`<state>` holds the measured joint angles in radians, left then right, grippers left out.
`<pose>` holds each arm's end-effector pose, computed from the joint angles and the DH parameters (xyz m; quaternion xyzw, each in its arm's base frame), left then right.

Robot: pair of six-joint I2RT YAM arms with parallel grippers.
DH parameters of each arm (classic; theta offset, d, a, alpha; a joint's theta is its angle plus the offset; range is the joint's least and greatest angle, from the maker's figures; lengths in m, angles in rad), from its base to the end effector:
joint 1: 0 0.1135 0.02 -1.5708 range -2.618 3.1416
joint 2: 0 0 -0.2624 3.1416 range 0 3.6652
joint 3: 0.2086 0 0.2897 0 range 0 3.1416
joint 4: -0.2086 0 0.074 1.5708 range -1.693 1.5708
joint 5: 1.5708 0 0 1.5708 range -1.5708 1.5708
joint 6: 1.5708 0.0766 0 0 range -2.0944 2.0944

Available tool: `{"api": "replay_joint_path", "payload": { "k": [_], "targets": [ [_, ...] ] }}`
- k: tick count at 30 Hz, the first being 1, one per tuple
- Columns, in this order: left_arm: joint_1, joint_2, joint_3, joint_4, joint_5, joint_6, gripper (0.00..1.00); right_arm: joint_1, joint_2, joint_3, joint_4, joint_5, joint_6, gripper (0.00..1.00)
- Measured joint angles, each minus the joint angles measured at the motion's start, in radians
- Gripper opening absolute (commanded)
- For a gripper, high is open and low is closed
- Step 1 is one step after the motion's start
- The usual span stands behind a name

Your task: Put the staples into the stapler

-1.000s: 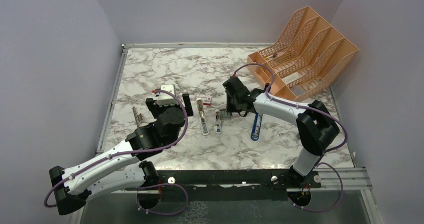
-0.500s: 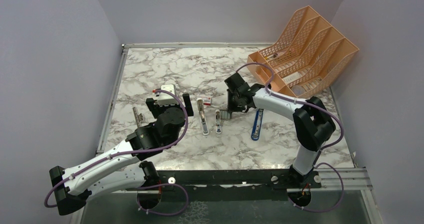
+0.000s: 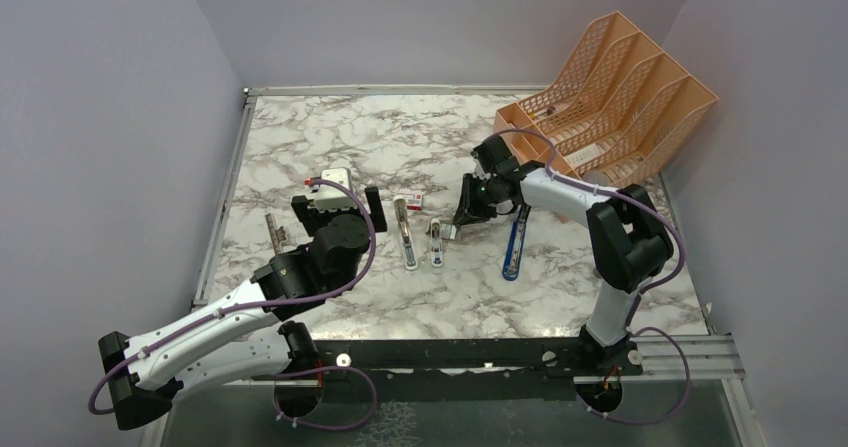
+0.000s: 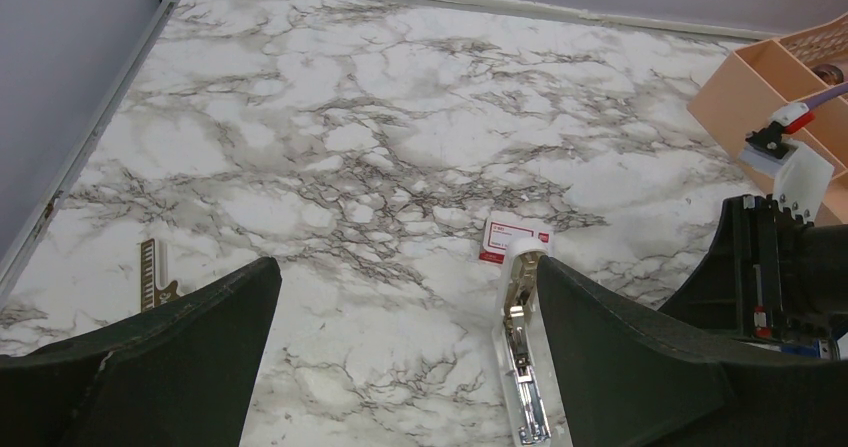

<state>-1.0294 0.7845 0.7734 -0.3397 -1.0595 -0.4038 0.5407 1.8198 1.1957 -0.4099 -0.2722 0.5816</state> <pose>0.1722 -0.1567 0.3174 -0.0578 0.7621 -0.0124 0.6448 0.3540 0.2366 0.1239 -0.0164 0.9558 0.2506 0.1528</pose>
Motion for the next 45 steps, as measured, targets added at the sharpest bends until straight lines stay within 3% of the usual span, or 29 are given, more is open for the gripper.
{"api": "replay_joint_path", "payload": {
  "k": [10,26,30,34,45],
  "targets": [
    [0.0,-0.002,0.0,0.0,0.0,0.0,0.99,-0.013,0.002,-0.054,0.065,-0.065,-0.002,0.25],
    [0.0,-0.008,0.0,0.0,0.0,0.0,0.99,-0.013,0.002,-0.055,0.066,0.024,-0.033,0.4],
    [0.0,-0.008,0.0,0.0,0.0,0.0,0.99,0.002,0.002,-0.055,0.068,0.03,-0.083,0.36],
    [0.0,-0.008,0.0,0.0,0.0,0.0,0.99,0.051,0.002,-0.051,0.062,0.101,-0.121,0.31],
    [0.0,-0.008,0.0,0.0,0.0,0.0,0.99,0.182,0.002,0.008,0.014,0.356,-0.156,0.3]
  ]
}}
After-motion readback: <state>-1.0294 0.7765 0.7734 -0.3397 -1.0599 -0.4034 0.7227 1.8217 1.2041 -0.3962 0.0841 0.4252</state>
